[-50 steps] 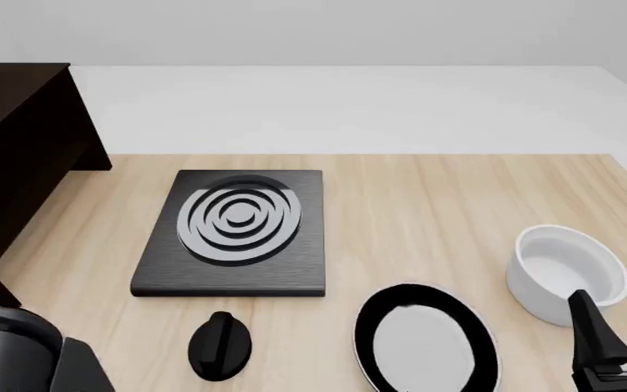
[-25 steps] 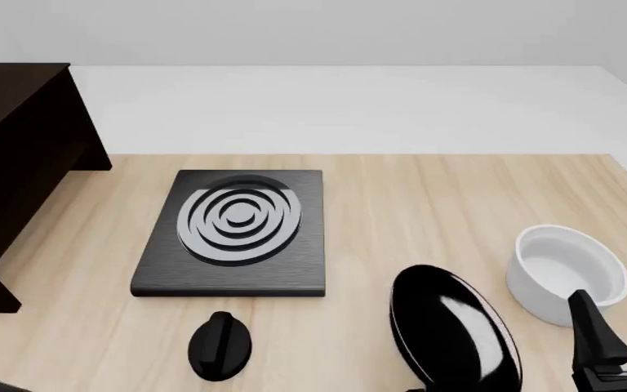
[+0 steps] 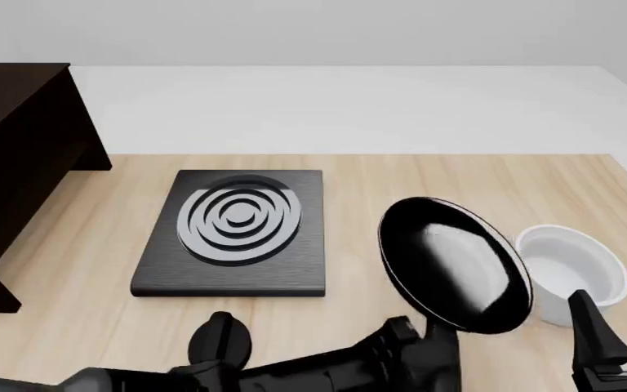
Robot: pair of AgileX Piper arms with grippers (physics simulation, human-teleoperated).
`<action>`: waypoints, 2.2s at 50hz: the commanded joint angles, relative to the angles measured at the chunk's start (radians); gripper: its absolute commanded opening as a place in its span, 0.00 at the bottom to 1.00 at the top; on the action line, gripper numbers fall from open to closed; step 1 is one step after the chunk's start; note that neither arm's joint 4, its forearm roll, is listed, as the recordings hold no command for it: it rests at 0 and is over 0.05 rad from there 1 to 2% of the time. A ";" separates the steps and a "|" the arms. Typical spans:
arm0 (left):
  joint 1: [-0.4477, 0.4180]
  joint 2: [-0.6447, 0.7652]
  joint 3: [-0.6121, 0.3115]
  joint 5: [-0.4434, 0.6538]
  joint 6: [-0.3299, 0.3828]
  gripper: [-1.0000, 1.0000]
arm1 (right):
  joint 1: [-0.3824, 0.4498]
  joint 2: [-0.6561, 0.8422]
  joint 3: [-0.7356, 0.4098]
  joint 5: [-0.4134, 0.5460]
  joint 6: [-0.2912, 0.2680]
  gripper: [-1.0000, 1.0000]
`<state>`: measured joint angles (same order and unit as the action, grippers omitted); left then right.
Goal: Put the frying pan under the cabinet shelf.
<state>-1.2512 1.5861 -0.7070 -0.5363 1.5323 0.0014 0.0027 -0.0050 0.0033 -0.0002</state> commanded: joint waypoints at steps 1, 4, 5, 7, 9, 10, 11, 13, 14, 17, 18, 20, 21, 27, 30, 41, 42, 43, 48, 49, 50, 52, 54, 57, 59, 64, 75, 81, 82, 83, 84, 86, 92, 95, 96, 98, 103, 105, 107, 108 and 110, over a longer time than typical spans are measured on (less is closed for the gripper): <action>0.058 -0.103 0.000 -0.038 0.001 0.00 | 0.000 0.000 0.000 0.000 0.000 1.00; 0.067 -0.126 0.018 -0.049 0.006 0.00 | 0.000 0.000 0.000 0.000 0.000 1.00; 0.069 -0.136 0.022 -0.047 0.003 0.00 | 0.000 0.000 0.000 0.000 0.000 1.00; 0.078 -0.145 0.026 -0.051 0.003 0.00 | 0.000 0.000 0.000 0.000 0.000 1.00; 0.091 -0.160 0.037 -0.073 0.013 0.00 | 0.000 0.000 0.000 0.000 0.000 1.00; 0.095 -0.165 0.040 -0.072 0.013 0.00 | 0.000 0.000 0.000 0.000 0.000 1.00; 0.102 -0.179 0.052 -0.085 0.015 0.00 | 0.000 0.000 0.000 0.000 0.000 1.00; 0.107 -0.189 0.058 -0.082 0.013 0.00 | 0.000 0.000 0.000 0.000 0.000 1.00; 0.114 -0.200 0.068 -0.090 0.015 0.00 | 0.000 0.000 0.000 0.000 0.000 1.00; 0.132 -0.223 0.082 -0.103 0.020 0.00 | 0.000 0.000 0.000 0.000 0.000 1.00; 0.136 -0.231 0.084 -0.098 0.019 0.00 | 0.000 0.000 0.000 0.000 0.000 1.00; 0.152 -0.244 0.097 -0.109 0.032 0.00 | 0.000 0.000 0.000 0.000 0.000 1.00; 0.160 -0.260 0.098 -0.101 0.023 0.00 | 0.000 0.000 0.000 0.000 0.000 1.00; 0.205 -0.280 0.116 -0.129 0.037 0.00 | 0.000 0.000 0.000 0.000 0.000 1.00; 0.224 -0.292 0.126 -0.133 0.031 0.00 | 0.000 0.000 0.000 0.000 0.000 1.00; 0.294 -0.359 0.182 -0.189 0.043 0.00 | 0.000 0.000 0.000 0.000 0.000 1.00; 0.298 -0.370 0.184 -0.184 0.041 0.00 | 0.000 0.000 0.000 0.000 0.000 1.00; 0.309 -0.385 0.191 -0.186 0.043 0.00 | 0.000 0.000 0.000 0.000 0.000 1.00; 0.337 -0.427 0.219 -0.201 0.040 0.00 | 0.000 0.000 0.000 0.000 0.000 1.00; 0.341 -0.433 0.224 -0.200 0.037 0.00 | 0.000 0.000 0.000 0.000 0.000 1.00; 0.354 -0.449 0.226 -0.204 0.019 0.00 | 0.000 0.000 0.000 0.000 0.000 1.00; 0.373 -0.463 0.236 -0.213 0.010 0.00 | 0.000 0.000 0.000 0.000 0.000 1.00; 0.388 -0.465 0.246 -0.219 0.011 0.00 | 0.000 0.000 0.000 0.000 0.000 1.00; 0.414 -0.488 0.256 -0.222 -0.009 0.00 | 0.000 0.000 0.000 0.000 0.000 1.00; 0.429 -0.499 0.267 -0.225 -0.015 0.00 | 0.000 0.000 0.000 0.000 0.000 1.00; 0.462 -0.518 0.288 -0.235 -0.026 0.00 | 0.000 0.000 0.000 0.000 0.000 1.00; 0.512 -0.554 0.325 -0.246 -0.046 0.00 | 0.000 0.000 0.000 0.000 0.000 1.00; 0.548 -0.569 0.345 -0.251 -0.064 0.00 | 0.000 0.000 0.000 0.000 0.000 1.00; 0.556 -0.574 0.347 -0.249 -0.069 0.00 | 0.000 0.000 0.000 0.000 0.000 1.00; 0.564 -0.580 0.354 -0.253 -0.072 0.00 | 0.000 0.000 0.000 0.000 0.000 1.00; 0.566 -0.579 0.358 -0.257 -0.070 0.00 | 0.000 0.000 0.000 0.000 0.000 1.00; 0.576 -0.583 0.367 -0.263 -0.076 0.00 | 0.000 0.000 0.000 0.000 0.000 1.00; 0.598 -0.602 0.390 -0.267 -0.087 0.00 | 0.000 0.000 0.000 0.000 0.000 1.00; 0.611 -0.610 0.403 -0.271 -0.097 0.00 | 0.000 0.000 0.000 0.000 0.000 1.00; 0.615 -0.611 0.406 -0.271 -0.099 0.00 | 0.000 0.000 0.000 0.000 0.000 1.00; 0.626 -0.617 0.410 -0.268 -0.108 0.00 | 0.000 0.000 0.000 0.000 0.000 1.00; 0.661 -0.631 0.425 -0.276 -0.122 0.00 | 0.000 0.000 0.000 0.000 0.000 1.00; 0.673 -0.635 0.438 -0.283 -0.132 0.00 | 0.000 0.000 0.000 -0.001 0.000 1.00; 0.679 -0.637 0.447 -0.286 -0.140 0.00 | 0.000 0.000 0.000 0.000 0.000 1.00; 0.682 -0.638 0.450 -0.287 -0.144 0.00 | 0.000 0.000 0.000 0.000 0.000 1.00; 0.690 -0.644 0.460 -0.288 -0.153 0.00 | 0.000 0.000 0.000 0.000 0.000 1.00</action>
<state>-0.6060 0.9757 -0.2688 -0.7943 1.4029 0.0014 0.0027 -0.0050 0.0033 -0.0002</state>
